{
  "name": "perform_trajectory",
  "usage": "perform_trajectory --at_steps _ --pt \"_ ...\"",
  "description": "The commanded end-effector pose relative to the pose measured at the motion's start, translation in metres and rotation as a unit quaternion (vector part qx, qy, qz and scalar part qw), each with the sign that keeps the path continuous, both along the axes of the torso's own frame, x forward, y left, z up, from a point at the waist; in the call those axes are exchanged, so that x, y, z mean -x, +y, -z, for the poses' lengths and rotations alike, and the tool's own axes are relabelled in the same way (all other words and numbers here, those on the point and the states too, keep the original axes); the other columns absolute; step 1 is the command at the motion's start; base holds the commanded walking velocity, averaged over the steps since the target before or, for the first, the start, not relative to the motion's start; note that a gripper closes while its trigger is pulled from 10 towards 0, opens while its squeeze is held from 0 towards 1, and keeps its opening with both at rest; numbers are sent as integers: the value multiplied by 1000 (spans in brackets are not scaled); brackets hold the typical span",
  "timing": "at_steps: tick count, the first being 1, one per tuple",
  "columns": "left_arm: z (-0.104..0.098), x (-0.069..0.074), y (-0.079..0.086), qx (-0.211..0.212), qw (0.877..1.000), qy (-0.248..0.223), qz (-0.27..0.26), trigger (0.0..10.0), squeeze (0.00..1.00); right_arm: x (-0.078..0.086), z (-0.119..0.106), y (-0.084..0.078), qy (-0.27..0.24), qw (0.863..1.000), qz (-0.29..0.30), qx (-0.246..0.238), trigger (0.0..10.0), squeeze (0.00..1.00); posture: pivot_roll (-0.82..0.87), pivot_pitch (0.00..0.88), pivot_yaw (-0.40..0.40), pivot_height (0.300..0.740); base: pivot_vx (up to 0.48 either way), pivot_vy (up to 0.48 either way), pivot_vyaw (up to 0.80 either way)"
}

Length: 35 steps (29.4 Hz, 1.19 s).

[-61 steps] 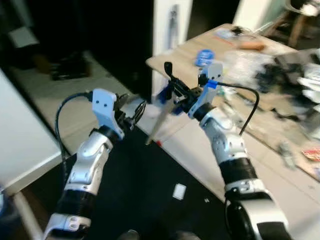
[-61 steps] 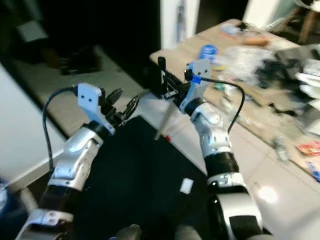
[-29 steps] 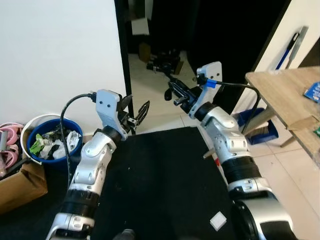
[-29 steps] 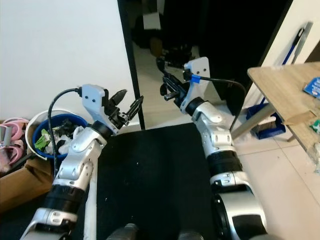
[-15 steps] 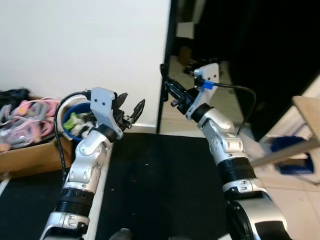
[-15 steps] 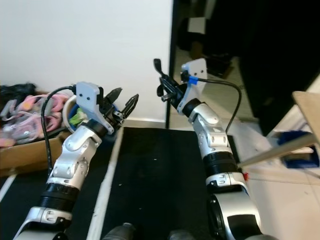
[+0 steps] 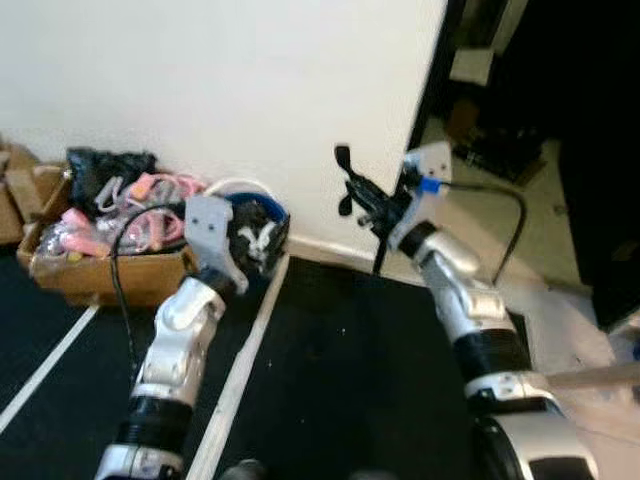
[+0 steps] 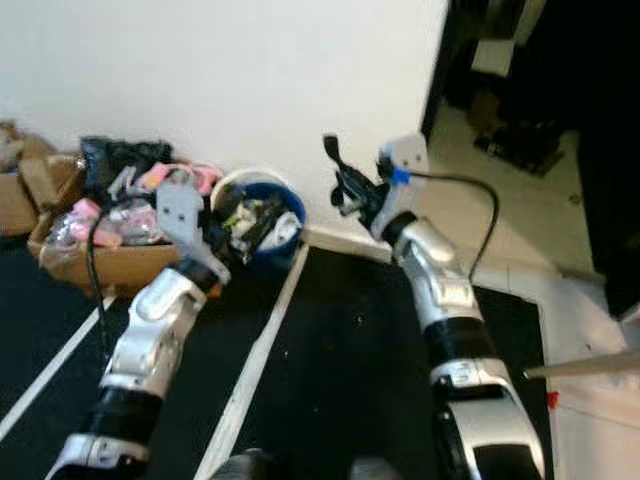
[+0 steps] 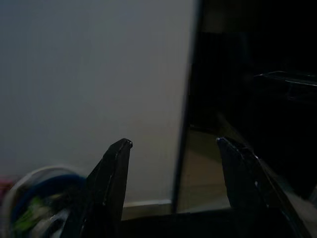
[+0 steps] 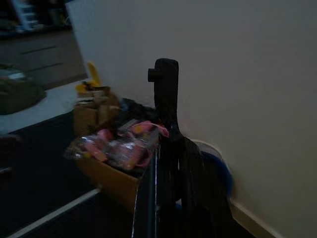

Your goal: Picking trash to rubbish bin

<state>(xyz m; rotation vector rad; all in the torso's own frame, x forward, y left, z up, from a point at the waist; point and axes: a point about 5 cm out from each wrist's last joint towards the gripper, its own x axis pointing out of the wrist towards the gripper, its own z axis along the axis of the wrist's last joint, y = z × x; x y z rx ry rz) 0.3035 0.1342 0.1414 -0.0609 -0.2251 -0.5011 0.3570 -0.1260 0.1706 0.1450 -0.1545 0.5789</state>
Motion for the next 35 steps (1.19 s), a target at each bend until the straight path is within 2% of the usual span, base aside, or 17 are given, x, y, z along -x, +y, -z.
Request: perform_trajectory --at_steps 1,35 --pt "1 1 -2 -5 1000 -1 6 10000 0 1 0 3 -5 1000 -9 -2 10000 0 -73 0 -42 740 0 0 756" --pt "-1 0 -2 5 1000 3 18 10000 0 0 -4 6 -8 1000 -23 2 10000 0 -80 0 -34 740 0 0 758"
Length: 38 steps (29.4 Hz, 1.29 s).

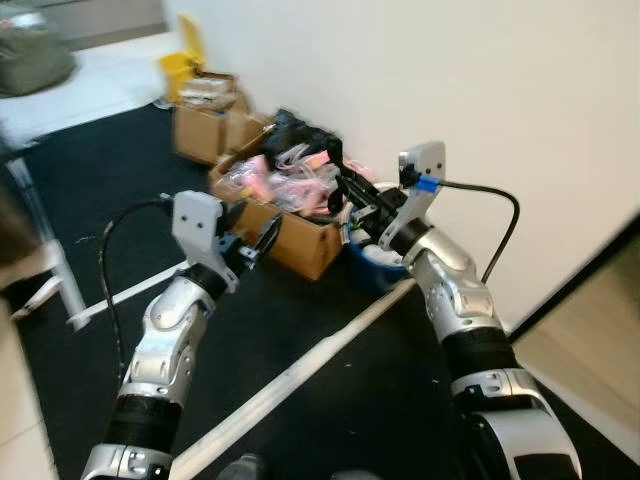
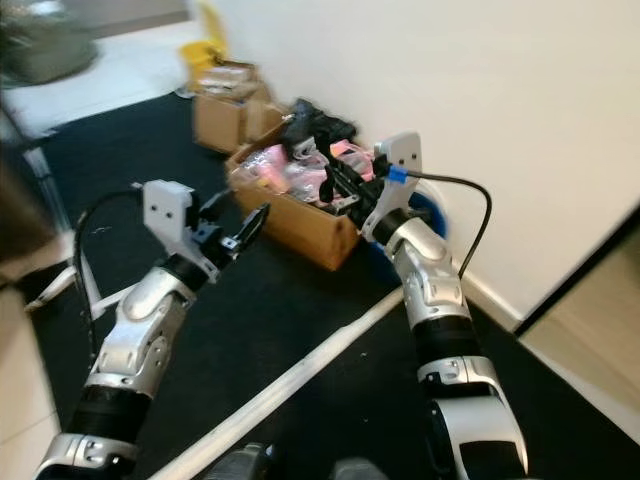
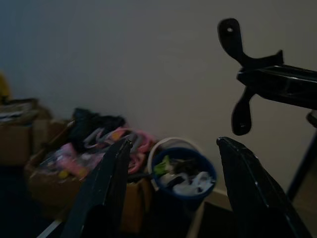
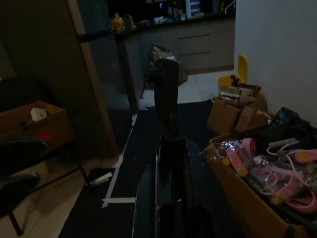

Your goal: Picking trash to rubbish bin

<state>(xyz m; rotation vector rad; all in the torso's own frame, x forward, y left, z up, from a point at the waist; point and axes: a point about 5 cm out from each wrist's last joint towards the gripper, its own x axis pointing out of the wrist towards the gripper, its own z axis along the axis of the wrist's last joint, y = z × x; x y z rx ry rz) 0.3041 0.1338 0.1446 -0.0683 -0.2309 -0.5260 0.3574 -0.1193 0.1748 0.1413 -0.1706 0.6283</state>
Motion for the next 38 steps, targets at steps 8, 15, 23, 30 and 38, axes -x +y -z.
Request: perform_trajectory --at_steps 8,15,23,30,38 --pt "2 1 -1 4 1000 5 -6 10000 0 0 1 -2 3 1000 3 2 10000 0 -80 0 -34 740 0 0 757" --pt "3 1 0 5 1000 6 -7 10000 0 -2 1 -4 4 1000 16 -9 10000 0 -83 0 -33 740 0 0 758" --pt "4 3 0 2 1000 13 -4 10000 0 -6 -4 -10 6 998 47 -50 10000 0 -83 0 -33 740 0 0 757" --pt "9 8 0 5 1000 29 10 10000 0 -9 -8 -13 14 995 60 -84 10000 0 -82 0 -31 740 0 0 756" --pt "10 20 -2 32 998 46 41 10000 0 -9 -7 -13 14 994 61 -84 10000 0 -83 0 -35 740 0 0 752"
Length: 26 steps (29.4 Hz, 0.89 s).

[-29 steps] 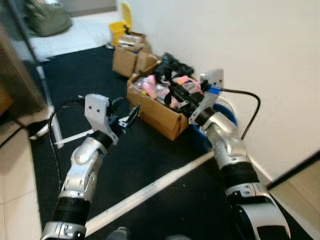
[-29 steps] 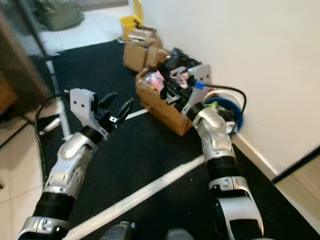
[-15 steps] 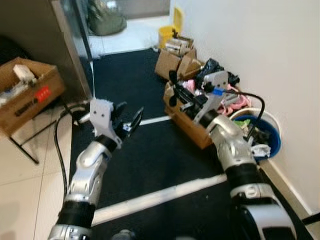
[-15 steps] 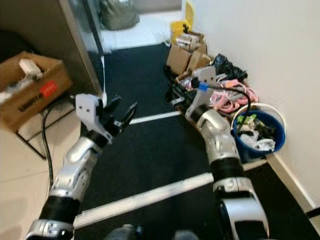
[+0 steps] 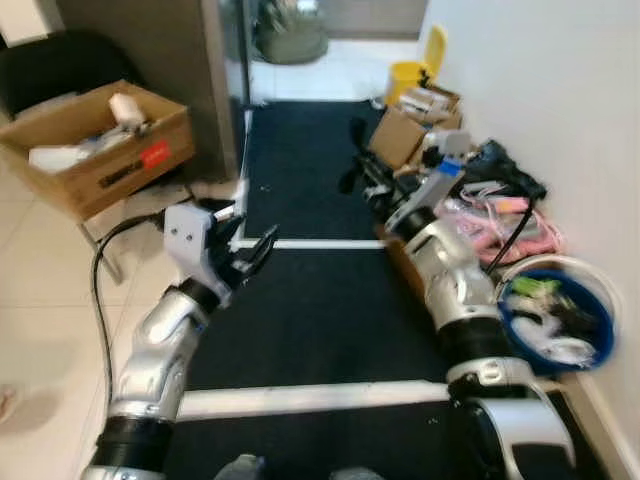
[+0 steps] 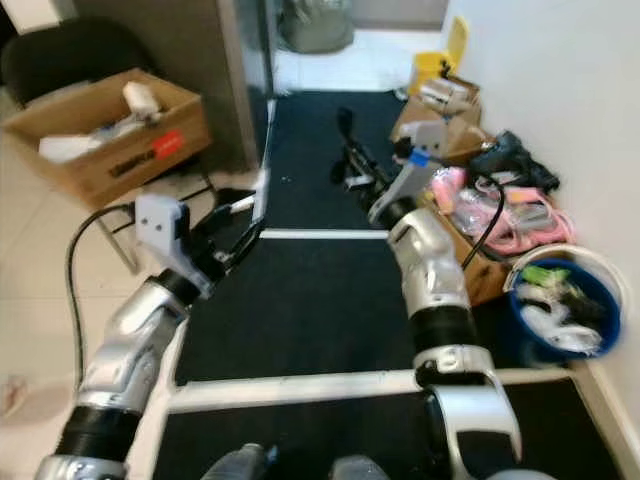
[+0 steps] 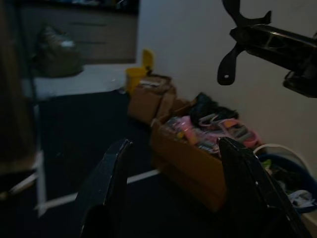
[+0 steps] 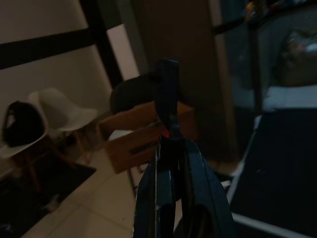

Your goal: Picking trash to rubbish bin

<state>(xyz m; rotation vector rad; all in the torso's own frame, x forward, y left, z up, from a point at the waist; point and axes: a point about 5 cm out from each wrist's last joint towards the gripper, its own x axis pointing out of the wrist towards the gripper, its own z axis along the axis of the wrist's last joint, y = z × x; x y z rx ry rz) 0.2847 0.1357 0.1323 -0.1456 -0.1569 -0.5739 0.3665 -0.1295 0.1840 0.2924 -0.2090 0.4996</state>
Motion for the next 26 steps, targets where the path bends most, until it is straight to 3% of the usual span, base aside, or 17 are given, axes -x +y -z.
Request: perform_trajectory --at_steps 1,7,10,26 --pt "-2 1 -4 8 1000 2 12 10000 0 0 2 -3 4 1000 4 -3 10000 0 -83 0 -35 740 0 0 750" --pt "-2 2 -4 22 1000 6 17 10000 0 0 3 -1 5 1000 -2 5 10000 0 -83 0 -37 740 0 0 708" --pt "-2 0 -3 29 999 9 13 10000 0 0 4 1 9 1000 -8 10 10000 0 -84 0 -37 740 0 0 0" --pt "-9 -2 -4 54 998 -5 19 10000 0 -1 5 2 14 1000 -11 18 10000 0 -84 0 -36 740 418 0 0"
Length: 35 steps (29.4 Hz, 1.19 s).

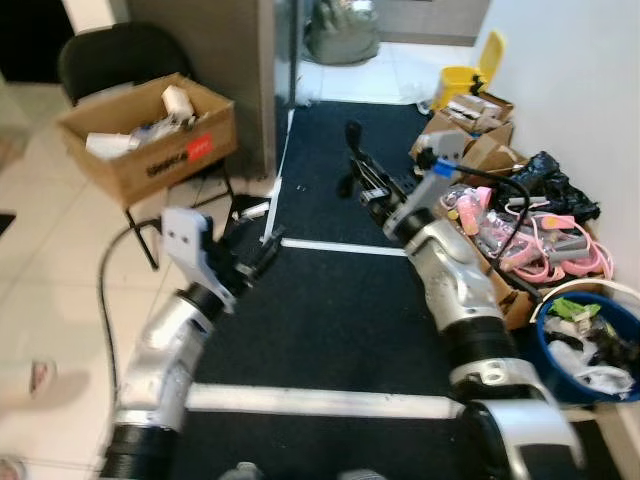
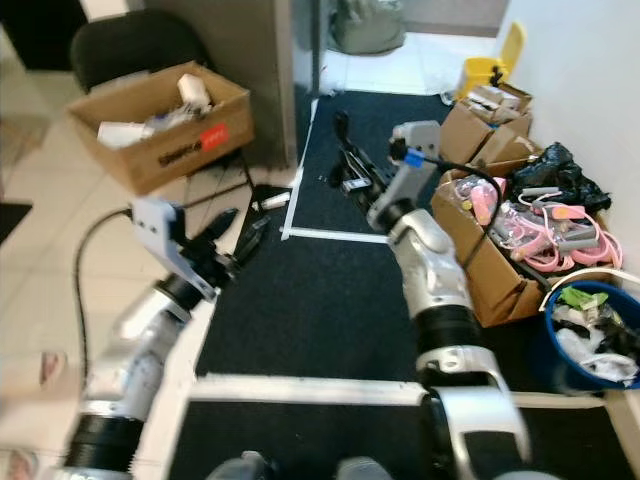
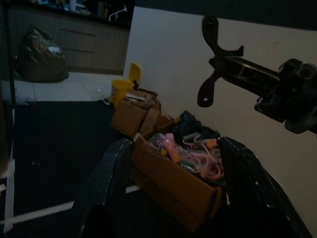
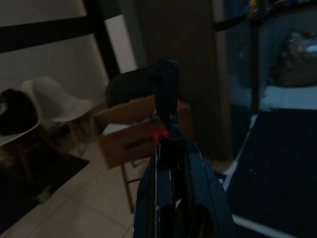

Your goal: Picking trash to rubbish bin

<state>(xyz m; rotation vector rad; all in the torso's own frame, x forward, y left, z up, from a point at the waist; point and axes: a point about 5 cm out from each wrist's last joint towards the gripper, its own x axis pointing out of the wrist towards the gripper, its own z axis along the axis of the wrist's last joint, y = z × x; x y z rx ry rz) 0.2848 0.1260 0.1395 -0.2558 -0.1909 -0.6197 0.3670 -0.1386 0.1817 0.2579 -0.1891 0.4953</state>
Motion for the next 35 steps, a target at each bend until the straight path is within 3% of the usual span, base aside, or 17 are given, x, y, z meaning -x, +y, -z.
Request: perform_trajectory --at_steps 1,26,35 --pt "-2 -2 6 -1 1000 -1 -8 10000 0 0 3 11 9 1000 -14 -1 10000 0 -84 0 -36 740 454 0 0" --pt "-3 -2 5 -1 1000 -5 -4 10000 0 1 2 12 2 1000 -20 8 10000 0 -84 0 -35 740 460 0 0" --pt "-4 -1 5 -2 1000 -6 -1 10000 0 1 2 13 2 1000 -21 13 10000 0 -81 0 -34 740 460 0 587"
